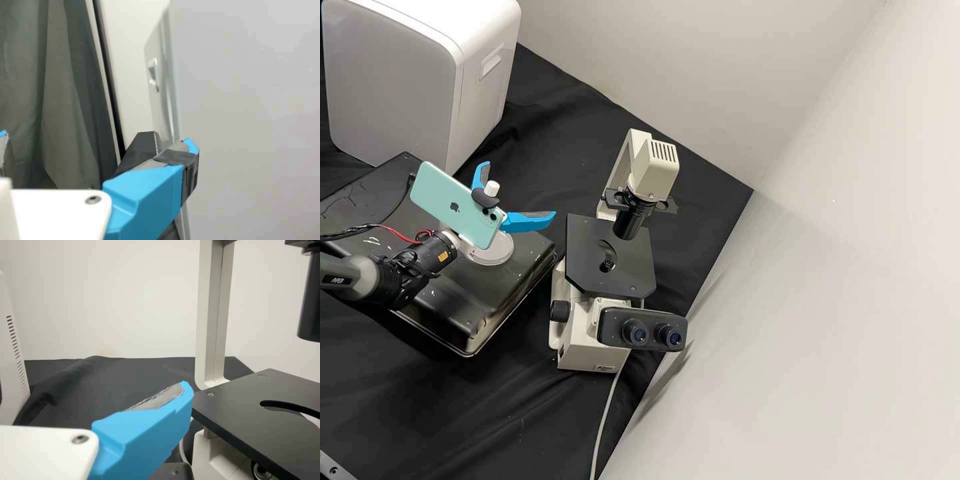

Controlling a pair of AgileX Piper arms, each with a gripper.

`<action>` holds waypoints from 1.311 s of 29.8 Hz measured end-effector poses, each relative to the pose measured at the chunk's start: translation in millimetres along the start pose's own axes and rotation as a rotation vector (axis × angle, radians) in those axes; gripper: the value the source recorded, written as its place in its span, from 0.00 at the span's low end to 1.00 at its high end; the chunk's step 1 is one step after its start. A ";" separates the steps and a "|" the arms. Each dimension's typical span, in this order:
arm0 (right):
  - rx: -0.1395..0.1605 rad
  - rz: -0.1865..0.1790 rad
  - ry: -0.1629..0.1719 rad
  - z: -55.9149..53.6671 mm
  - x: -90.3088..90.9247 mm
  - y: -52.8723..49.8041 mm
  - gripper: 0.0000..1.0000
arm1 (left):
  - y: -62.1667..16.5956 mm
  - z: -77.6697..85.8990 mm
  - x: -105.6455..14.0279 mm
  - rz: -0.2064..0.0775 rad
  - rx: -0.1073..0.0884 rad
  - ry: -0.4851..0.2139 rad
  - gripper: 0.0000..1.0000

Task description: Place the petri dish on the microscope

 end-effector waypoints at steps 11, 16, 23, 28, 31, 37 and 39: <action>0.000 0.000 0.000 0.0 0.0 0.0 1.00 | -13.5 35.6 -54.5 -0.031 -0.007 -0.101 1.00; 0.000 0.000 0.000 0.0 0.0 0.0 1.00 | -15.4 55.1 -71.8 -0.023 0.019 -0.154 1.00; 0.000 0.000 0.000 0.0 0.0 0.0 1.00 | -24.0 67.1 -92.6 -0.004 0.035 -0.226 1.00; 0.000 0.000 0.000 0.0 0.0 0.0 1.00 | -33.0 72.6 -105.9 -0.040 0.045 -0.280 1.00; 0.000 0.000 0.000 0.0 0.0 0.0 1.00 | -37.3 76.2 -116.7 -0.062 0.055 -0.320 1.00; 0.000 0.000 0.000 0.0 0.0 0.0 1.00 | -40.9 82.7 -133.5 -0.074 0.094 -0.400 1.00; 0.000 0.000 0.000 0.0 0.0 0.0 1.00 | -41.2 86.7 -139.8 -0.076 0.096 -0.434 1.00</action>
